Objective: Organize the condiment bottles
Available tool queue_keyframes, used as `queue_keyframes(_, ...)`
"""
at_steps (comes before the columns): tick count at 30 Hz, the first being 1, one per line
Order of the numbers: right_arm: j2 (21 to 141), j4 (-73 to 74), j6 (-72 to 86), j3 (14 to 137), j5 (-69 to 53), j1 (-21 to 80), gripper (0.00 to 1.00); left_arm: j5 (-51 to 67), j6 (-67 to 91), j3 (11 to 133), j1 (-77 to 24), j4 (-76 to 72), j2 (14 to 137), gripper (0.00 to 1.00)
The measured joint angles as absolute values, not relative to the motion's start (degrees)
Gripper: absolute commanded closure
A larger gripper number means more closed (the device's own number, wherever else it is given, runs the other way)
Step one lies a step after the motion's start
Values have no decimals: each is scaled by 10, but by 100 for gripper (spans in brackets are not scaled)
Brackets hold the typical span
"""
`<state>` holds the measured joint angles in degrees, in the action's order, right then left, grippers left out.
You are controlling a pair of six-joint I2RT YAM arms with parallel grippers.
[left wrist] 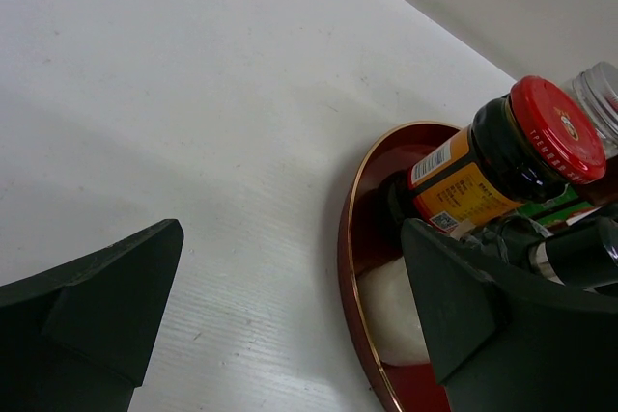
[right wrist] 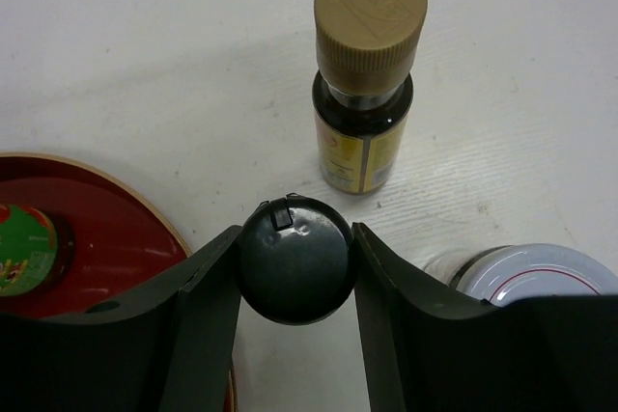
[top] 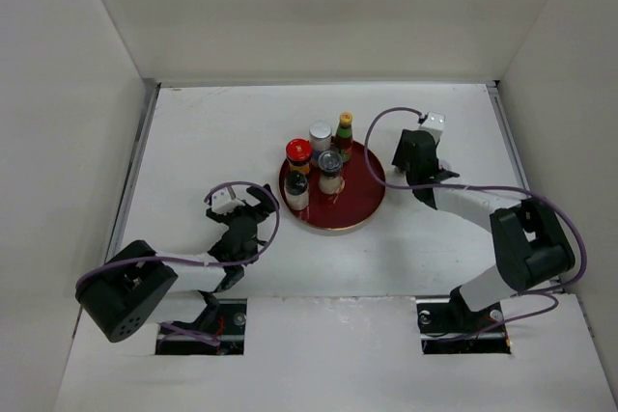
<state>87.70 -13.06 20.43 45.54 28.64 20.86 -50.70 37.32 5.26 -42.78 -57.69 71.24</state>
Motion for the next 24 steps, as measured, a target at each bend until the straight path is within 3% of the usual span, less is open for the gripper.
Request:
queue_keyframes(6, 809, -138, 195, 430, 298, 256, 61, -507, 373, 54, -428, -577, 714, 0)
queue_keyframes(12, 726, -141, 217, 407, 300, 388, 61, -507, 373, 55, -424, -577, 715, 0)
queue_keyframes(17, 753, -141, 244, 408, 295, 493, 60, -507, 373, 55, -418, -577, 715, 0)
queue_keyframes(24, 872, -146, 257, 446, 294, 560, 59, -507, 374, 55, -416, -577, 715, 0)
